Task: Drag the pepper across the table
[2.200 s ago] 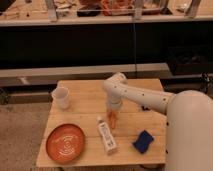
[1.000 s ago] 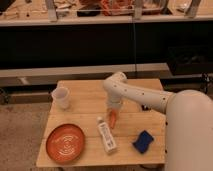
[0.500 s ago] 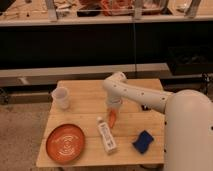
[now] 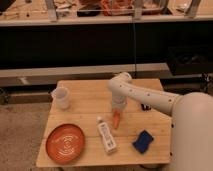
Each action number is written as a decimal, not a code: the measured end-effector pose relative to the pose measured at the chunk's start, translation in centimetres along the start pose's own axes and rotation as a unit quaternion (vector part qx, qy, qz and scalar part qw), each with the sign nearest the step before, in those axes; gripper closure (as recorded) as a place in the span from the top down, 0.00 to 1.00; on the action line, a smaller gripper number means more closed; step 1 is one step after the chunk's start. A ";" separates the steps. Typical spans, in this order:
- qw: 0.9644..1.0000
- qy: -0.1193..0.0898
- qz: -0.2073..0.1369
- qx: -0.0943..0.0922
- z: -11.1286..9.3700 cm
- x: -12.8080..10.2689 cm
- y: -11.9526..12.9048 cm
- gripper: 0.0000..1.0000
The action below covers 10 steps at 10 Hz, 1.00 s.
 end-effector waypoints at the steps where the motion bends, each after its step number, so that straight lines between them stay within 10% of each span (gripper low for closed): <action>1: 1.000 0.000 0.000 0.000 0.0 -0.1 0.1 0.03; 10: 1.000 0.001 0.014 0.012 -0.6 0.9 3.3 0.00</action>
